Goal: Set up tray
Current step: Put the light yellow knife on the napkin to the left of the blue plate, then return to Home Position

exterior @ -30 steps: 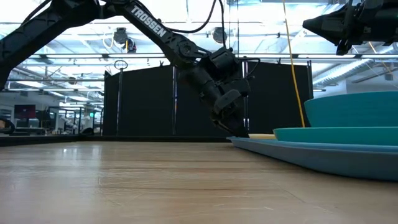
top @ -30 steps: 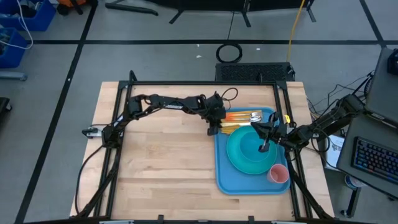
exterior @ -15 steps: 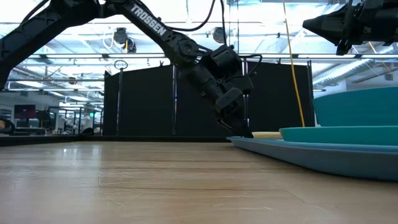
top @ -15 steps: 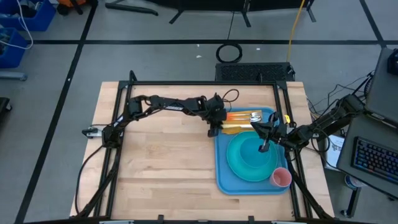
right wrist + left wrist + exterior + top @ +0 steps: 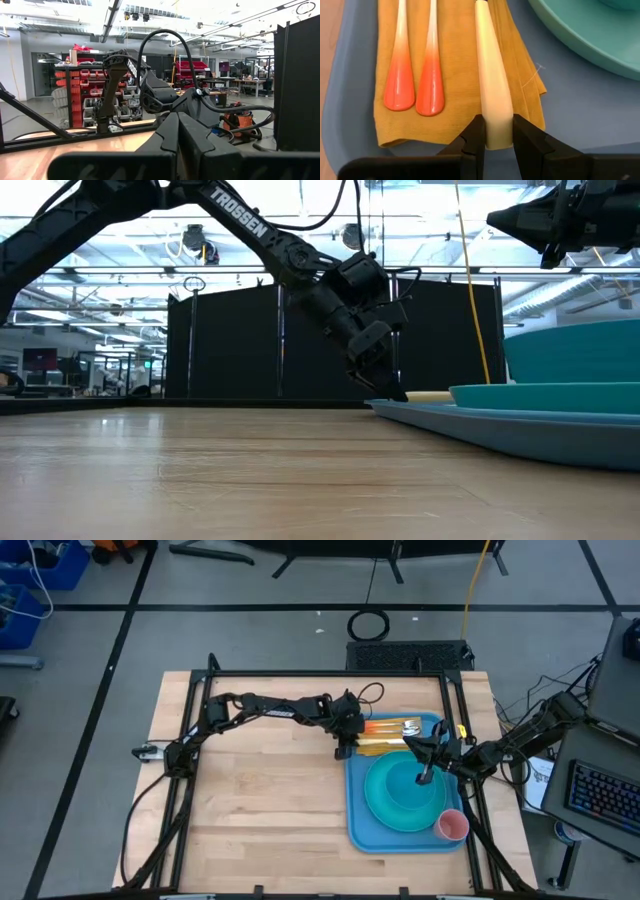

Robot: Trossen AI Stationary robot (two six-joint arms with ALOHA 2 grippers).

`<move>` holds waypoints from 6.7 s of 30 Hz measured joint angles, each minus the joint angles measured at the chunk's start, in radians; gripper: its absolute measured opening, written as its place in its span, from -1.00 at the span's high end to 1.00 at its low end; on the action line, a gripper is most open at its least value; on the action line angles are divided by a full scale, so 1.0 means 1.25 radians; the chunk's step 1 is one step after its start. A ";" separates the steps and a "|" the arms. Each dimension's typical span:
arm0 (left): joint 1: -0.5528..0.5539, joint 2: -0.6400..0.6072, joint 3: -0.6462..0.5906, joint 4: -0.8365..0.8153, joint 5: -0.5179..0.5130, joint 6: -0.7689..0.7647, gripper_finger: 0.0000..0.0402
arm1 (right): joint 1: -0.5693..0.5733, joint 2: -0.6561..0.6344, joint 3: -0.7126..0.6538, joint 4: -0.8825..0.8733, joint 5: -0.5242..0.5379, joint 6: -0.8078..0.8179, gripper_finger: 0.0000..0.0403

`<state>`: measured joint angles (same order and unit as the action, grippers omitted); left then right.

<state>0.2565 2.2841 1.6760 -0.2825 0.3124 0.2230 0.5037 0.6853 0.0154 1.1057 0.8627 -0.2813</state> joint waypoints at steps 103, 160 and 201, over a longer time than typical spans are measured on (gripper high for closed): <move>0.258 -1.123 -1.333 0.880 0.405 -0.087 0.98 | 0.000 0.000 0.000 -0.009 0.000 0.000 1.00; 0.287 -1.121 -1.333 0.834 0.062 -0.099 0.79 | 0.000 0.000 0.000 -0.009 0.000 0.000 1.00; 0.286 -1.121 -1.332 0.834 0.062 -0.101 0.79 | 0.000 0.000 0.000 -0.009 0.000 0.000 1.00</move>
<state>0.6145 0.8832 0.0105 0.7601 0.3904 0.0972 0.5037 0.6855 0.0152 1.0940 0.8627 -0.2817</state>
